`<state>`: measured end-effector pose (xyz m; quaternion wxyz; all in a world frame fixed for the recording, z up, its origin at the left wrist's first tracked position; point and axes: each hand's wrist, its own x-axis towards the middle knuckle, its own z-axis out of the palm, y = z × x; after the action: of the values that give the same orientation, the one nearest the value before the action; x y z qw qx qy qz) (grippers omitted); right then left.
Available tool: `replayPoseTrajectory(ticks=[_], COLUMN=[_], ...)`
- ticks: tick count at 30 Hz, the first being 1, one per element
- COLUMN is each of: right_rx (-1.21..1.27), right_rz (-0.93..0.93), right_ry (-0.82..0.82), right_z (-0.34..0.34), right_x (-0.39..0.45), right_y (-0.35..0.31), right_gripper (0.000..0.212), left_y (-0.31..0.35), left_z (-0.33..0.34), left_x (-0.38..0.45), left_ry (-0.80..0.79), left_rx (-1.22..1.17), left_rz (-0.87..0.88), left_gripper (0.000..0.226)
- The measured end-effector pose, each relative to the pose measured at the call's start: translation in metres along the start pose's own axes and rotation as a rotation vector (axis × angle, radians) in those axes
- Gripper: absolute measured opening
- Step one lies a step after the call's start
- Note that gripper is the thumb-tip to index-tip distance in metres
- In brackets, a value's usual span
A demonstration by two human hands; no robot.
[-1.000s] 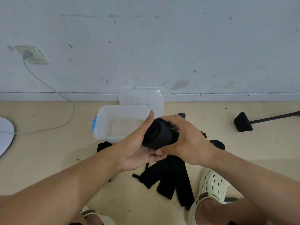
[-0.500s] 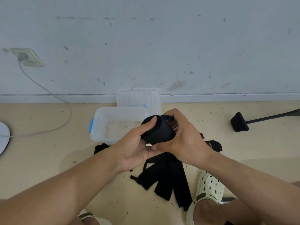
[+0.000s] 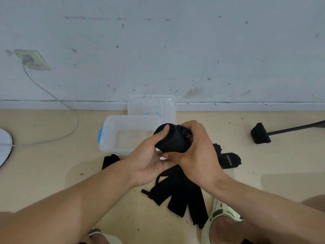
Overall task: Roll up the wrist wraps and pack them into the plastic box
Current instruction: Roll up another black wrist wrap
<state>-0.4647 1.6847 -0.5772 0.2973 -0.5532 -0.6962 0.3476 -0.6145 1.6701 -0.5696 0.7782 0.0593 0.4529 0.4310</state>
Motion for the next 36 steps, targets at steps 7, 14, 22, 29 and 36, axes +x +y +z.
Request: replayPoseTrajectory(ticks=[7,14,22,29,36], right_rx=[-0.009,0.109,0.197,0.218,0.204], right_rz=[0.023,0.177,0.151,0.232,0.294], right_ry=[-0.048,-0.211,-0.351,-0.403,-0.529], right_z=[0.0,-0.004,0.008,0.014,0.03], right_x=[0.002,0.007,-0.004,-0.001,0.011], right_y=[0.002,0.02,0.021,0.01,0.012], right_gripper=[0.061,0.061,0.075,0.065,0.065], left_y=[-0.001,-0.003,0.0,-0.004,-0.008], left_z=[-0.001,-0.018,-0.037,-0.052,-0.069], left_x=[-0.002,0.0,0.0,-0.006,-0.011], left_ry=[0.01,0.182,0.264,0.324,0.384], left_rx=[0.01,0.693,0.844,0.795,0.938], left_rz=[-0.016,0.149,0.307,0.291,0.348], left_gripper=[0.053,0.088,0.04,0.044,0.041])
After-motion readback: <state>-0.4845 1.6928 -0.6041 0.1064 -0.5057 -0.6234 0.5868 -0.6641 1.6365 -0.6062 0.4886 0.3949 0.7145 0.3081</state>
